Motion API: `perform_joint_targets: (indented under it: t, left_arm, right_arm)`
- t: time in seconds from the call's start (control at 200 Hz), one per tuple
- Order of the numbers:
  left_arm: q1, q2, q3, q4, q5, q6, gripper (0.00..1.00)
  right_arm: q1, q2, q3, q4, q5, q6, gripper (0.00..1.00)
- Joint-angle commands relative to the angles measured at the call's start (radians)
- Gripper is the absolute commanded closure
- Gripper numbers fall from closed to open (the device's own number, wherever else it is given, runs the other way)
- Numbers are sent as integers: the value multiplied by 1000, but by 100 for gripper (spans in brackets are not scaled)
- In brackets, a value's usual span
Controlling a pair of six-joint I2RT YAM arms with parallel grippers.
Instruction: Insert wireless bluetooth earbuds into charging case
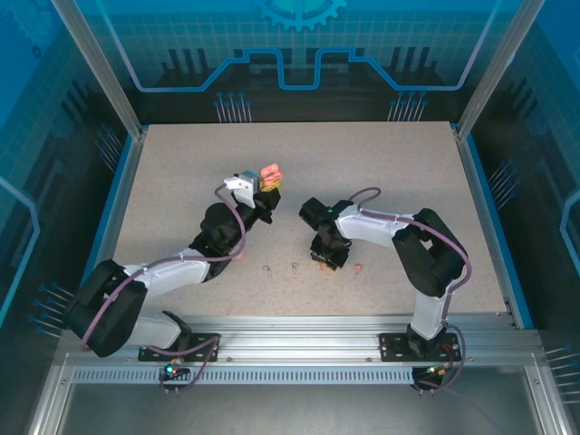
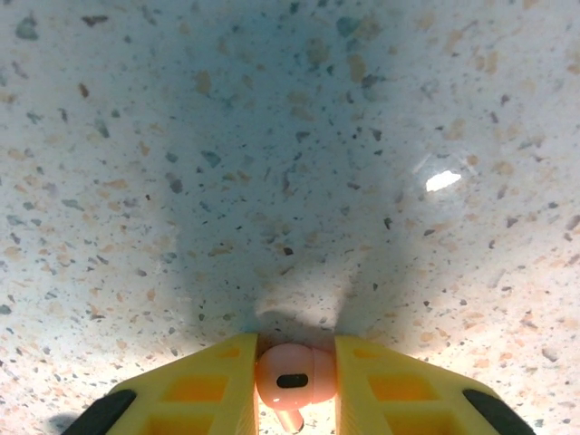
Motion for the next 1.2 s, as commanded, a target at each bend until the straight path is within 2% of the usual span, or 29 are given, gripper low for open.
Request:
perform_joint_targets:
  t: [0.0,0.365,0.68,0.95,1.196]
  left_arm:
    - [3,-29,-4,6,16,-12,100]
    - [3,-34,-15,44,61,-8,100]
    - [4,-62,10,43,107,54,100]
    - [2,-86,58,39,179,104,100]
    - [-18,-58,93,68,204,174,100]
  right_arm:
    - [-4,-14,-33,114,21,-75,77]
    - [0,-194,-117,262,158,-320,77]
    - [-38,-432,-118,338,244,-561,76]
    - [-102,-623,-57,477,214,-799,74]
    - [-112,-664,51,586,140,-875,73]
